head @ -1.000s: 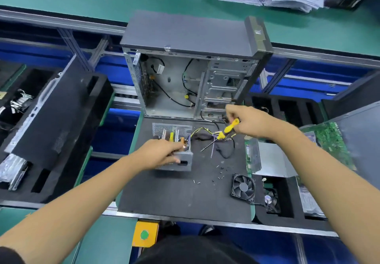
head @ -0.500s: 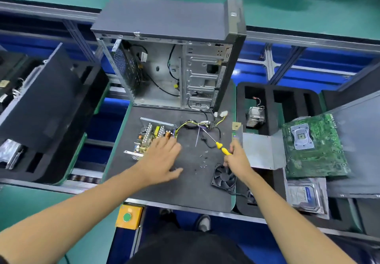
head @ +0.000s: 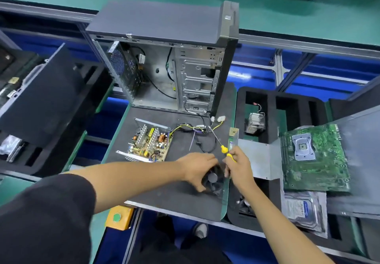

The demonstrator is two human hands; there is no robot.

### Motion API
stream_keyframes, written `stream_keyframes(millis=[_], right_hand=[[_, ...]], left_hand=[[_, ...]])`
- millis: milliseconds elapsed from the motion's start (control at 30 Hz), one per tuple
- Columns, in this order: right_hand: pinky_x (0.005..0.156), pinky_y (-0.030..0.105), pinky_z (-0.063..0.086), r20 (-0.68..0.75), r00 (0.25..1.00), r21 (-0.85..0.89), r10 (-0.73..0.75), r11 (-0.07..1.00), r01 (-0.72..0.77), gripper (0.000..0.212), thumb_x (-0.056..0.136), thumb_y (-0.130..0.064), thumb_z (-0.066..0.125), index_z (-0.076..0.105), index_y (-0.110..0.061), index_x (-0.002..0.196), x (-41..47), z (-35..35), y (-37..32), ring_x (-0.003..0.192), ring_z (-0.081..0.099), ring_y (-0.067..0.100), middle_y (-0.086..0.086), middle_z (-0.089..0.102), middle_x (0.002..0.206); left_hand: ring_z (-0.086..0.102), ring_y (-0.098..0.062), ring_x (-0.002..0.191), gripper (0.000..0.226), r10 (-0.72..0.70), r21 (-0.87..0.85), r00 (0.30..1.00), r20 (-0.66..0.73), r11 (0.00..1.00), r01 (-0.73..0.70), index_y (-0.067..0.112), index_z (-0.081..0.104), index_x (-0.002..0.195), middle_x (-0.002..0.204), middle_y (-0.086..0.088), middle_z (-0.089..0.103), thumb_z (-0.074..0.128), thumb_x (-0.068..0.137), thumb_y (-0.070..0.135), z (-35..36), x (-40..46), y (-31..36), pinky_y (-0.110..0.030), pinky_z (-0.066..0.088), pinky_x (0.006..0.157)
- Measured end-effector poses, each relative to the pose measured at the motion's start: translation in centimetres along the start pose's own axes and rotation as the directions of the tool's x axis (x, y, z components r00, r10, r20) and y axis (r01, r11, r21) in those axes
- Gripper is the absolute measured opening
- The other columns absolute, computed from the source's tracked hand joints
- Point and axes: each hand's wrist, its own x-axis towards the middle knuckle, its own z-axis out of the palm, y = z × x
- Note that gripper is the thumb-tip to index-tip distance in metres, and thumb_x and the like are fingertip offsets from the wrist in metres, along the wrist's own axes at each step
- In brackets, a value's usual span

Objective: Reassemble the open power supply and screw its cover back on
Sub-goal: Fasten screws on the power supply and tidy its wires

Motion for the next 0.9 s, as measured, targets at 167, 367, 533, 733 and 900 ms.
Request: stream_keyframes(millis=[167, 367, 533, 733, 900], right_hand=[[0.072, 0.034, 0.042, 0.079, 0.984, -0.093, -0.16, 0.982, 0.167, 0.02, 0.076, -0.02, 0.058, 0.05, -0.002, 0.077, 0.3, 0.8, -1.4, 0.077, 0.047, 0.025, 0.013, 0.045, 0.084], [0.062, 0.039, 0.054, 0.464, 0.884, 0.014, -0.061, 0.998, 0.061, 0.012, 0.086, 0.006, 0.059, 0.049, -0.001, 0.083, 1.2, 4.9, -4.0, 0.065, 0.064, 0.026, 0.001, 0.061, 0.069], [0.056, 0.039, 0.045, 0.421, 0.902, -0.122, -0.098, 0.979, 0.163, 0.032, 0.078, -0.001, 0.065, 0.037, -0.015, 0.076, 2.0, 9.1, -6.9, 0.058, 0.056, 0.02, 0.003, 0.052, 0.068], [0.057, 0.033, 0.031, 0.258, 0.949, -0.321, -0.182, 0.91, 0.261, 0.035, 0.069, -0.023, 0.069, 0.036, -0.032, 0.069, 2.9, 13.5, -8.0, 0.062, 0.033, 0.014, -0.011, 0.045, 0.061], [0.061, 0.039, 0.041, 0.227, 0.961, -0.198, -0.159, 0.958, 0.206, 0.047, 0.075, 0.0, 0.069, 0.031, -0.027, 0.066, 3.3, 15.8, -7.5, 0.062, 0.041, 0.017, -0.008, 0.036, 0.063]], left_hand=[[0.058, -0.019, 0.098, 0.085, -0.138, -0.283, 0.975, -0.176, 0.956, 0.084, 0.022, 0.043, 0.122, 0.117, 0.008, 0.043, 0.086, 0.052, 0.045, -4.2, -5.1, -3.0, -0.039, 0.055, 0.075], [0.055, -0.001, 0.112, 0.085, -0.314, -0.543, 0.91, -0.271, 0.83, 0.125, 0.029, 0.041, 0.126, 0.119, 0.015, 0.051, 0.093, 0.058, 0.028, -7.1, -12.1, -8.0, -0.021, 0.048, 0.096], [0.043, 0.008, 0.131, 0.1, -0.274, -0.526, 0.92, -0.28, 0.846, 0.091, 0.033, 0.033, 0.143, 0.13, 0.019, 0.042, 0.096, 0.065, 0.026, -6.4, -16.7, -12.0, -0.006, 0.034, 0.104], [0.052, -0.006, 0.1, 0.057, -0.29, -0.434, 0.914, -0.285, 0.889, 0.147, 0.036, 0.046, 0.125, 0.113, 0.021, 0.035, 0.083, 0.085, 0.016, -4.7, -19.8, -16.1, -0.023, 0.049, 0.081], [0.052, -0.011, 0.093, 0.04, -0.214, -0.417, 0.94, -0.266, 0.905, 0.088, 0.024, 0.054, 0.11, 0.108, 0.011, 0.047, 0.084, 0.084, 0.021, -3.1, -20.9, -18.7, -0.024, 0.048, 0.077]])
